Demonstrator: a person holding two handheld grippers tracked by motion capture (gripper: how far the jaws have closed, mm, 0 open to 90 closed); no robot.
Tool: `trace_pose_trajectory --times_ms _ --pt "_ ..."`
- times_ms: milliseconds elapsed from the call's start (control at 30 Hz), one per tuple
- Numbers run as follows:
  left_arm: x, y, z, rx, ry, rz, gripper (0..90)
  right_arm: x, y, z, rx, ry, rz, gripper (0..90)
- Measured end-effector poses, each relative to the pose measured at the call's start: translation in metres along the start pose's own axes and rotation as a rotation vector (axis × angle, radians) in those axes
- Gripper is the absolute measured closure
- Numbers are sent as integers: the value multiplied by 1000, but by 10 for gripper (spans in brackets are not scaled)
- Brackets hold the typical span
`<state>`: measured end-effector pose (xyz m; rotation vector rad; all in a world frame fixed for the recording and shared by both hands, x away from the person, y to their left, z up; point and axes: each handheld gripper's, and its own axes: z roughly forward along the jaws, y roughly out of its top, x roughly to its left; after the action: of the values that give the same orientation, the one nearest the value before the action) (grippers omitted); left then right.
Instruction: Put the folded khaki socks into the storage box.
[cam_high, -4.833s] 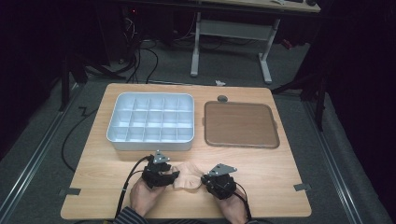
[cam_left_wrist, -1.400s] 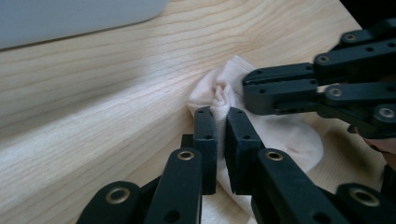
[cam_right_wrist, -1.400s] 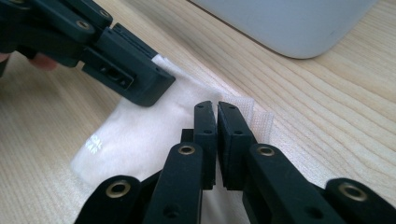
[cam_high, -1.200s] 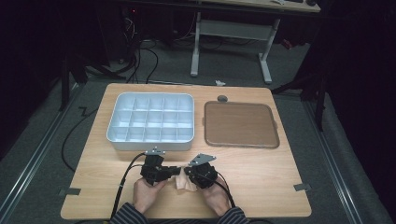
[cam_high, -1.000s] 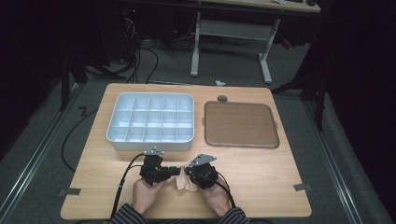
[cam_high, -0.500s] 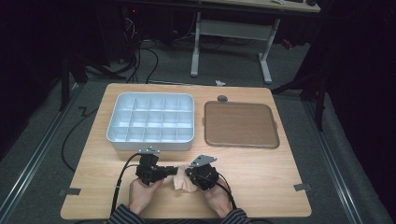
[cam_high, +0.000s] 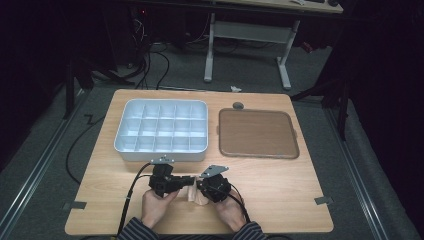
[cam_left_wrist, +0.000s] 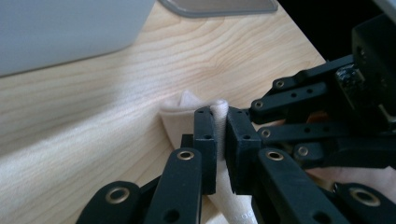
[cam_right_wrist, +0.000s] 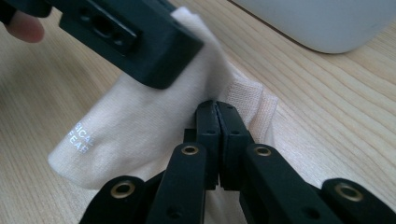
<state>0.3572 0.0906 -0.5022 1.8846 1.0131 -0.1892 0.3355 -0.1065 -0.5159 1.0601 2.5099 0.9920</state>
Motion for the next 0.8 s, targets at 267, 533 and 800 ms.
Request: trace_pose_trajectory --times_ms 267,533,800 --pt "1 0 9 -40 6 -5 841 -3 3 5 -5 30 24 900" --pt "2 1 2 -29 36 -6 844 -3 4 -3 -26 -7 26 805" --pt "4 1 -1 -18 54 -15 845 -14 1 -27 -79 -42 55 751"
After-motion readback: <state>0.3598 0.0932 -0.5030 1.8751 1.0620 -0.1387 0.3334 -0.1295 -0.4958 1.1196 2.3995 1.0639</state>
